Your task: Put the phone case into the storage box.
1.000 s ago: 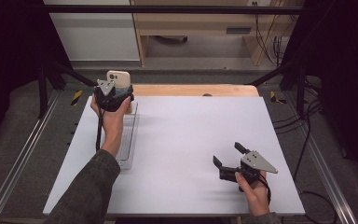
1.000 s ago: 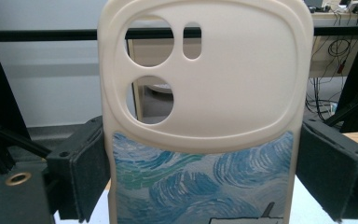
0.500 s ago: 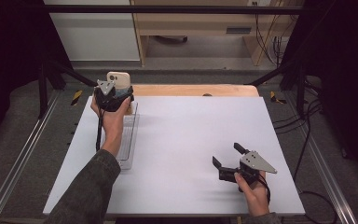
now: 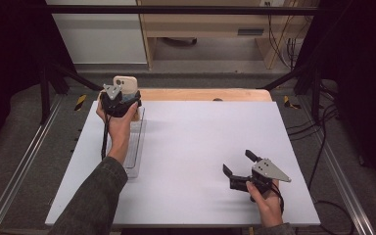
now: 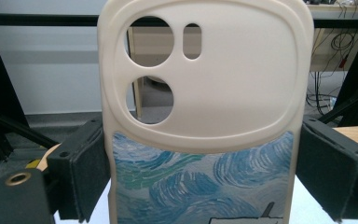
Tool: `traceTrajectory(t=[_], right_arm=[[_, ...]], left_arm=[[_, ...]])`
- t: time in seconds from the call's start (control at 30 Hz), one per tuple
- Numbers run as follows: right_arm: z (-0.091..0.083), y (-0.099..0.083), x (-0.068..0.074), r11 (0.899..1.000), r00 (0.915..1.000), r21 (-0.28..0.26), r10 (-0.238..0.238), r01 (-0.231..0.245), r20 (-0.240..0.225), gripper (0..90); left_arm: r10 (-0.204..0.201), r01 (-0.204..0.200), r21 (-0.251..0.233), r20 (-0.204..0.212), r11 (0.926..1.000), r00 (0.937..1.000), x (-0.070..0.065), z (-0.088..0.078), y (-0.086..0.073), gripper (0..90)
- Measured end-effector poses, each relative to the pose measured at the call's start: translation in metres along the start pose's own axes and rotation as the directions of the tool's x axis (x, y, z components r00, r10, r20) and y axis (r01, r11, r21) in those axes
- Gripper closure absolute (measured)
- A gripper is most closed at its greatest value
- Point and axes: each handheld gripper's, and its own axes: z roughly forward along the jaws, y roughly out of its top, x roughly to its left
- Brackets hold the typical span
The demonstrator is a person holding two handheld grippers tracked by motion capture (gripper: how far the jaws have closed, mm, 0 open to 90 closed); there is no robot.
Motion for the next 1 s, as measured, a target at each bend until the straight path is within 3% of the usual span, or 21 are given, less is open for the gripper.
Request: traceTrajectory(t=[0.23, 0.4, 1.0], right_arm=[[0.000, 0.000, 0.001, 1.000, 1.0000, 0.004, -0.002, 0.002, -0.002, 3.1], [0.002, 0.000, 0.002, 1.000, 1.0000, 0.011, -0.009, 0.009, -0.004, 3.1], [0.002, -0.001, 0.001, 1.000, 0.9999, 0.018, -0.009, 0.009, -0.010, 3.2]], left_arm=[[0.017, -0.017, 0.004, 0.001, 0.9999, 0.9999, 0.001, 0.000, -0.001, 11.3], [-0.004, 0.004, 0.006, 0.008, 1.0000, 1.0000, 0.004, 0.003, -0.004, 11.3], [0.002, -0.002, 0.041, 0.017, 0.9992, 0.9999, 0.003, 0.016, -0.016, 11.2]])
